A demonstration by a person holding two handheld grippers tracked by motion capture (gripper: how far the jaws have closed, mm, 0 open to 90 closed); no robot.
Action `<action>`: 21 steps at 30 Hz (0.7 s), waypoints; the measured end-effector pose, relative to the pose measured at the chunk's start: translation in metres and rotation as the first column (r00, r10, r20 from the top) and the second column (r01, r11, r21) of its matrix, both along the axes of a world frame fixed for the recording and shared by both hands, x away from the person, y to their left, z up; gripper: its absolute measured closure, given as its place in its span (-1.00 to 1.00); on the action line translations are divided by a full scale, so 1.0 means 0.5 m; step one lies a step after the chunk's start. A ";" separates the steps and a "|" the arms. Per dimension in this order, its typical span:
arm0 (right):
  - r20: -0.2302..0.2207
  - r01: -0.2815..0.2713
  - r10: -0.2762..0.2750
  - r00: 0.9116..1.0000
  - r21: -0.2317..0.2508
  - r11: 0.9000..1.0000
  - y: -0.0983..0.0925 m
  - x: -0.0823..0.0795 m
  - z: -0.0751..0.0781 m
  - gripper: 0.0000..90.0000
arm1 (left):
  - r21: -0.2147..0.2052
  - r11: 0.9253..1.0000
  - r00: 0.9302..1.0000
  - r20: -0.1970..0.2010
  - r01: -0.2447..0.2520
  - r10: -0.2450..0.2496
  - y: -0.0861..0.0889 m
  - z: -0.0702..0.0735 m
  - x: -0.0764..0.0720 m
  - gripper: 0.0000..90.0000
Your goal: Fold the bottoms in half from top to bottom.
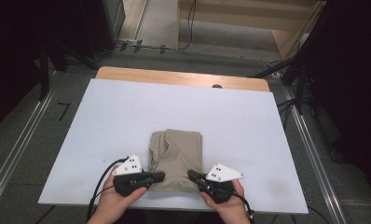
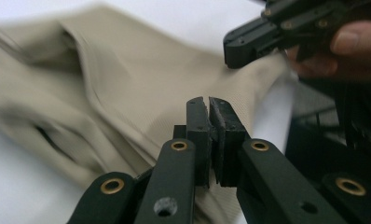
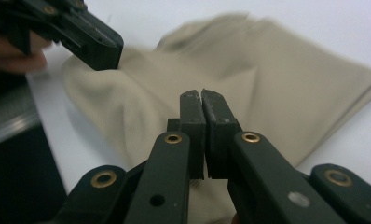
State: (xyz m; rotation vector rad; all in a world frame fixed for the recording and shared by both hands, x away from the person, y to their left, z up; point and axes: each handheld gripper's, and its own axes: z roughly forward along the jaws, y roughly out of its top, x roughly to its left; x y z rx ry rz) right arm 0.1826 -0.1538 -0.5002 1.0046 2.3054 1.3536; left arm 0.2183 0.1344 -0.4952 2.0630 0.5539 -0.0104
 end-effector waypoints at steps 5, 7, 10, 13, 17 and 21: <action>-0.007 -0.040 0.039 0.999 -0.099 0.994 0.004 -0.052 -0.032 0.85 | 0.092 0.996 1.000 -0.014 0.021 -0.019 -0.004 -0.028 -0.026 0.81; -0.022 -0.046 0.044 0.999 -0.100 0.994 0.000 -0.057 -0.033 0.77 | 0.081 0.996 0.999 -0.017 0.039 -0.037 -0.010 -0.024 -0.026 0.70; -0.025 -0.060 0.058 0.998 -0.068 0.996 -0.002 -0.056 -0.021 0.63 | 0.014 0.997 0.997 0.001 0.074 -0.074 -0.013 0.008 -0.022 0.38; 0.042 -0.023 0.027 0.999 -0.082 0.996 0.003 -0.053 -0.001 0.56 | -0.036 0.999 0.999 0.041 0.020 -0.018 -0.010 0.043 0.014 0.30; 0.052 -0.004 0.010 0.999 -0.114 0.994 0.025 -0.045 -0.007 0.56 | 0.033 0.994 0.995 0.020 -0.100 0.099 -0.011 0.029 0.091 0.51; 0.037 -0.031 0.037 0.999 -0.146 0.989 0.034 -0.054 -0.027 0.57 | 0.132 0.977 0.984 -0.029 -0.169 0.174 0.004 -0.012 0.139 0.57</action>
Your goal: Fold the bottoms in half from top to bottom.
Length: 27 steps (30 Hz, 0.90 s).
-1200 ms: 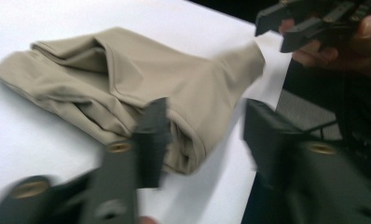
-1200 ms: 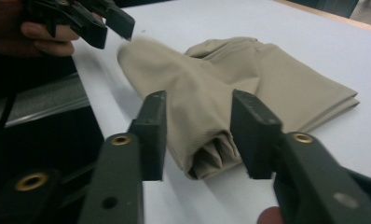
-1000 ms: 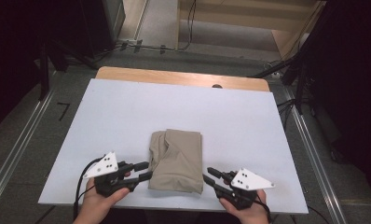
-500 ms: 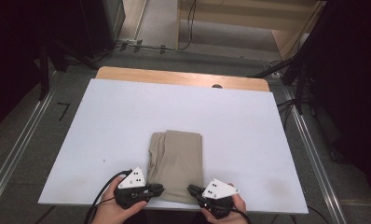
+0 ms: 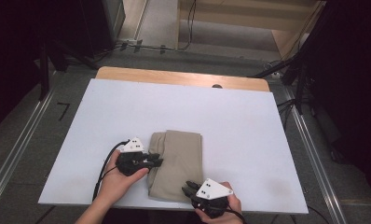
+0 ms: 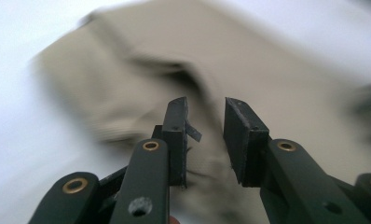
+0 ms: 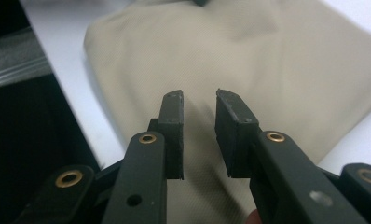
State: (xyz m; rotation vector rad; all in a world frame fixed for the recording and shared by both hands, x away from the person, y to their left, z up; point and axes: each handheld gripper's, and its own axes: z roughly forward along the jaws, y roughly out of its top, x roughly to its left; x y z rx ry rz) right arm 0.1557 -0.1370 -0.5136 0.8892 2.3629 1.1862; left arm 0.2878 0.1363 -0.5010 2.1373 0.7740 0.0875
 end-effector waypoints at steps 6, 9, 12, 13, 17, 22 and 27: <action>-0.043 -0.058 0.057 0.997 -0.018 0.998 -0.004 -0.013 -0.014 0.57 | -0.009 0.998 0.998 -0.003 -0.063 0.063 0.033 -0.002 0.026 0.53; -0.054 -0.090 0.092 0.994 0.036 0.995 -0.010 -0.008 -0.002 0.53 | -0.066 0.994 0.996 0.016 -0.085 0.086 0.038 0.010 0.032 0.23; -0.023 -0.068 0.070 0.997 0.082 0.994 -0.028 0.014 0.031 0.26 | -0.083 0.994 0.996 0.031 -0.078 0.081 0.041 0.027 0.047 0.01; -0.013 -0.033 0.034 0.999 0.074 0.997 -0.035 0.025 0.044 0.13 | -0.094 0.994 0.997 0.032 -0.060 0.064 0.038 0.034 0.053 -0.04; -0.015 0.031 -0.029 0.999 0.100 0.995 -0.068 0.096 0.080 -0.17 | -0.141 0.990 1.000 0.011 0.018 -0.016 0.018 0.060 0.081 -0.58; -0.047 0.080 -0.076 0.996 0.104 0.991 -0.091 0.195 0.092 -0.38 | -0.191 0.980 0.999 -0.011 0.050 -0.053 -0.003 0.068 0.121 -0.79; -0.076 0.090 -0.084 0.994 0.076 0.993 -0.095 0.270 0.091 -0.68 | -0.180 0.982 0.999 -0.009 0.051 -0.054 -0.024 0.064 0.155 -0.79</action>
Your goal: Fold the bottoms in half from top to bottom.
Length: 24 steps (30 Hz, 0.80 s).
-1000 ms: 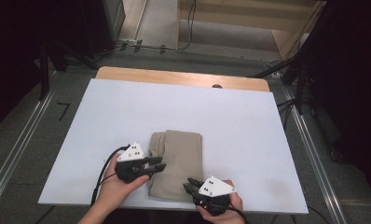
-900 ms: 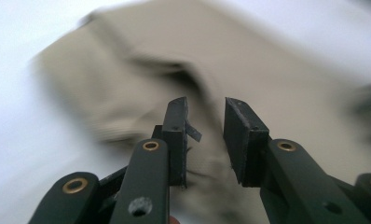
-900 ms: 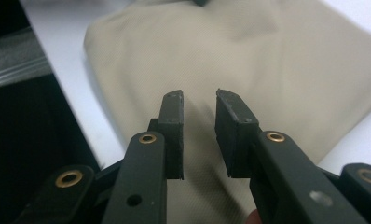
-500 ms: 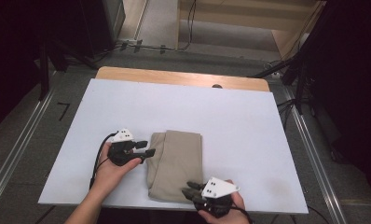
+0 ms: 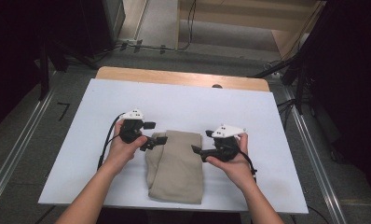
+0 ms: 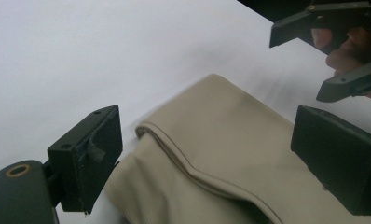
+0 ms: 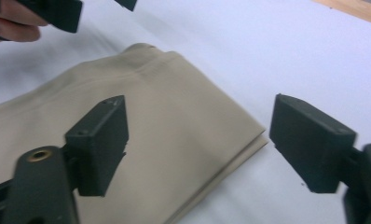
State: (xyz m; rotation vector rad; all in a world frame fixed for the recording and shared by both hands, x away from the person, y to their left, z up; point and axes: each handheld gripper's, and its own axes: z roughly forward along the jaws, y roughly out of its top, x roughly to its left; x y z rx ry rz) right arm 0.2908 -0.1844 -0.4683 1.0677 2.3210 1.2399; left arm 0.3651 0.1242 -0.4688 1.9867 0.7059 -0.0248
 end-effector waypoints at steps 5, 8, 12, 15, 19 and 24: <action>-0.065 -0.032 0.033 0.997 0.025 0.999 0.007 0.054 -0.020 -1.00 | 0.009 1.000 1.000 -0.031 -0.001 0.001 -0.021 -0.014 0.030 -1.00; -0.099 -0.026 0.026 0.995 0.005 1.000 0.018 0.077 -0.036 -1.00 | 0.034 0.999 0.998 -0.055 -0.005 0.007 -0.029 -0.025 0.042 -1.00; -0.118 0.001 -0.001 0.993 -0.006 1.000 0.025 0.104 -0.053 -1.00 | 0.123 0.992 0.998 -0.069 0.009 0.000 -0.039 -0.041 0.049 -1.00; -0.165 -0.009 0.009 0.986 -0.001 1.000 0.022 0.123 -0.070 -0.87 | 0.161 0.987 0.997 -0.078 -0.014 0.026 -0.036 -0.053 0.056 -0.83; -0.195 -0.004 0.000 0.981 -0.018 1.000 0.020 0.135 -0.089 -0.51 | 0.201 0.980 0.994 -0.104 0.004 0.017 -0.038 -0.069 0.061 -0.55; -0.178 -0.040 0.031 0.983 -0.046 0.998 0.022 0.134 -0.097 -0.47 | 0.190 0.982 0.995 -0.104 0.014 0.006 -0.032 -0.071 0.060 -0.37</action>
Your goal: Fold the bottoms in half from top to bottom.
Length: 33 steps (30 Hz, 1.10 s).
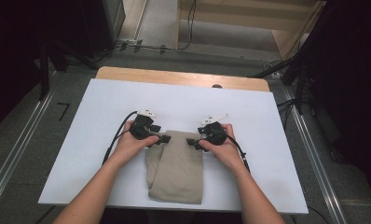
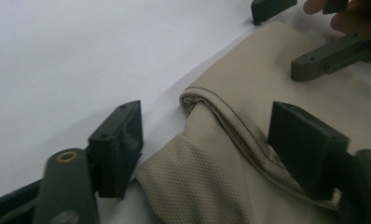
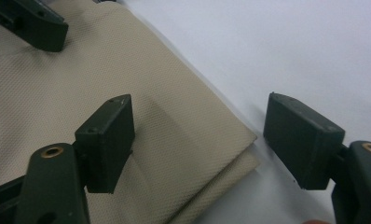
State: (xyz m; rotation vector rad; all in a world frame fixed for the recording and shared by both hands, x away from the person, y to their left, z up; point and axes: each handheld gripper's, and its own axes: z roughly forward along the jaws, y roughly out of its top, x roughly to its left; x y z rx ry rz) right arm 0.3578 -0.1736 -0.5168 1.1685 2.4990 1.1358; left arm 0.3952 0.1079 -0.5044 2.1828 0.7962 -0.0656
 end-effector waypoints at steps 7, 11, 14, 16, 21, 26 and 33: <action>-0.002 -0.047 0.047 0.999 0.010 0.999 0.012 -0.016 -0.001 -0.28 | -0.034 0.999 0.998 -0.048 0.041 -0.042 0.008 -0.006 -0.011 0.08; 0.006 -0.053 0.053 0.999 0.023 0.998 0.014 -0.033 -0.002 0.12 | -0.026 0.998 0.996 -0.057 0.063 -0.064 0.009 -0.007 -0.015 0.38; -0.008 -0.063 0.063 0.998 0.048 0.997 0.012 -0.040 -0.004 0.34 | -0.025 0.997 0.995 -0.059 0.076 -0.077 0.004 -0.007 -0.018 0.61; -0.029 -0.061 0.063 0.998 0.055 0.997 0.011 -0.041 -0.001 0.46 | -0.034 0.997 0.996 -0.054 0.073 -0.075 0.003 -0.005 -0.019 0.72; 0.016 -0.081 0.080 0.997 0.031 0.996 0.008 -0.041 0.019 0.72 | -0.054 0.996 0.997 -0.008 0.075 -0.076 0.001 0.012 -0.018 0.83; 0.040 -0.061 0.059 0.997 0.046 0.997 -0.012 -0.020 0.045 0.74 | -0.071 0.995 0.997 0.038 0.064 -0.062 -0.009 0.043 0.006 0.84; 0.108 0.013 -0.015 0.994 0.019 1.000 -0.023 0.030 0.093 0.74 | -0.077 0.996 0.994 0.110 0.037 -0.028 -0.036 0.093 0.060 0.83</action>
